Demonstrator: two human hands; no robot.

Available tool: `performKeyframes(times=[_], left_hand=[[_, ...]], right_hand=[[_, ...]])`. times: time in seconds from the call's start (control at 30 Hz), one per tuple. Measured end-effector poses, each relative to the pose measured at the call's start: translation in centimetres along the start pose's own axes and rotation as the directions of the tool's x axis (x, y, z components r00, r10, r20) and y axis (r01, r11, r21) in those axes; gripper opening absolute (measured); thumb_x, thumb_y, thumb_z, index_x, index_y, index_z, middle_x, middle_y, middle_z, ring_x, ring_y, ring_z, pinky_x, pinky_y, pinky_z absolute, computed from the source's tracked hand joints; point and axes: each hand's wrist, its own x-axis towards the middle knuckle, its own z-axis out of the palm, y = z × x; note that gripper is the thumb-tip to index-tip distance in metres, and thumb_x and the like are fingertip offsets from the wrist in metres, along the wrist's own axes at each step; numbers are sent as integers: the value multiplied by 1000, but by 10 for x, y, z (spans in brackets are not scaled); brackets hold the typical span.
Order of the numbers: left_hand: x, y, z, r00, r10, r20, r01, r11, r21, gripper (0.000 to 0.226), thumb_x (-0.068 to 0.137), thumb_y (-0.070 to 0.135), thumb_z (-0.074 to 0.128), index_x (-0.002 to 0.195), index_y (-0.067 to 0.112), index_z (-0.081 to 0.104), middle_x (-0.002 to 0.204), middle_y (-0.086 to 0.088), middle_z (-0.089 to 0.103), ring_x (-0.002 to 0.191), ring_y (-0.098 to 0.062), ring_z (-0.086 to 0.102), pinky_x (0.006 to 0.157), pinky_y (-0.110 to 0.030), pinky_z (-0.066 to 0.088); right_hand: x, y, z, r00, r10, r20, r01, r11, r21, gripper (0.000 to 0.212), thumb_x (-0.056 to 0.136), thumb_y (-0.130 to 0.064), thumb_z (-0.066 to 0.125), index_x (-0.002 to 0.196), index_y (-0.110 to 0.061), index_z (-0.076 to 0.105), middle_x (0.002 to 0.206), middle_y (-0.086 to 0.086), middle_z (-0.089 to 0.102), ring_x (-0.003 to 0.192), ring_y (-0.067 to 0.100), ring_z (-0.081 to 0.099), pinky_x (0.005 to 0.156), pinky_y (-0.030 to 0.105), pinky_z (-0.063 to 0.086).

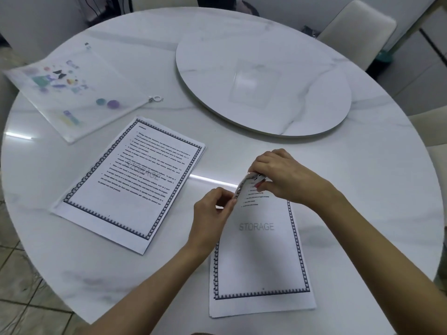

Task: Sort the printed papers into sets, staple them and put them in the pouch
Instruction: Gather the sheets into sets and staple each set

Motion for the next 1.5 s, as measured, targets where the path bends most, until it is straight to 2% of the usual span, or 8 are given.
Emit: performKeyframes(times=[0.2,0.47,0.73,0.8,0.87,0.93,1.17,1.5], left_hand=[[5,6,1,1000,27,9,-27,1000,0,9,86,17,63,81,23,59,79,11,63,77,0,59,63,-10,48],[5,7,4,999,41,18,-41,999,-5,6,86,17,64,81,20,61,78,9,63,76,0,58,63,-9,47],[9,11,3,997,68,27,-68,997,28,5,87,16,62,82,17,62,78,10,61,77,-1,58,63,-8,45],[9,12,3,997,75,26,-75,997,30,5,87,16,63,82,18,62,78,11,61,77,0,58,63,-7,45],[9,12,3,997,75,23,-75,997,29,5,87,16,63,82,18,62,78,13,60,77,2,58,62,-6,45],[8,13,3,997,72,21,-72,997,24,5,87,16,63,82,17,62,77,13,60,76,2,57,62,-7,44],[8,13,2,997,79,22,-80,996,32,6,87,17,62,83,13,63,76,14,59,75,2,57,63,-9,46],[12,10,3,997,80,-6,-79,996,48,5,87,15,62,83,16,62,78,9,61,77,-1,57,62,-10,45]], right_hand=[[-4,2,12,999,-34,-37,35,999,38,31,92,-20,53,122,-11,48,116,4,51,106,20,39,85,21,22],[-3,8,13,999,-33,-22,34,996,82,41,88,-31,59,123,-14,49,115,1,50,104,14,35,84,17,23],[-3,11,12,998,51,-25,-40,943,331,28,84,-14,65,112,-11,60,104,-1,49,95,16,48,89,32,42],[-3,12,13,997,66,-33,-49,925,377,30,82,-14,67,111,-13,60,99,-4,49,93,15,49,86,29,44],[-2,12,14,996,78,-45,-54,916,397,35,81,-17,69,114,-15,59,97,-8,48,92,10,46,82,14,39],[0,11,15,996,70,-48,-47,923,381,36,81,-18,69,115,-15,59,96,-10,46,91,6,40,77,7,32],[2,9,20,995,53,-85,-27,960,280,30,87,-14,61,117,-14,58,109,-2,55,104,14,42,85,17,20],[-2,5,37,983,28,-184,11,979,206,28,91,-16,55,118,-10,50,110,6,49,101,16,37,84,22,22]])
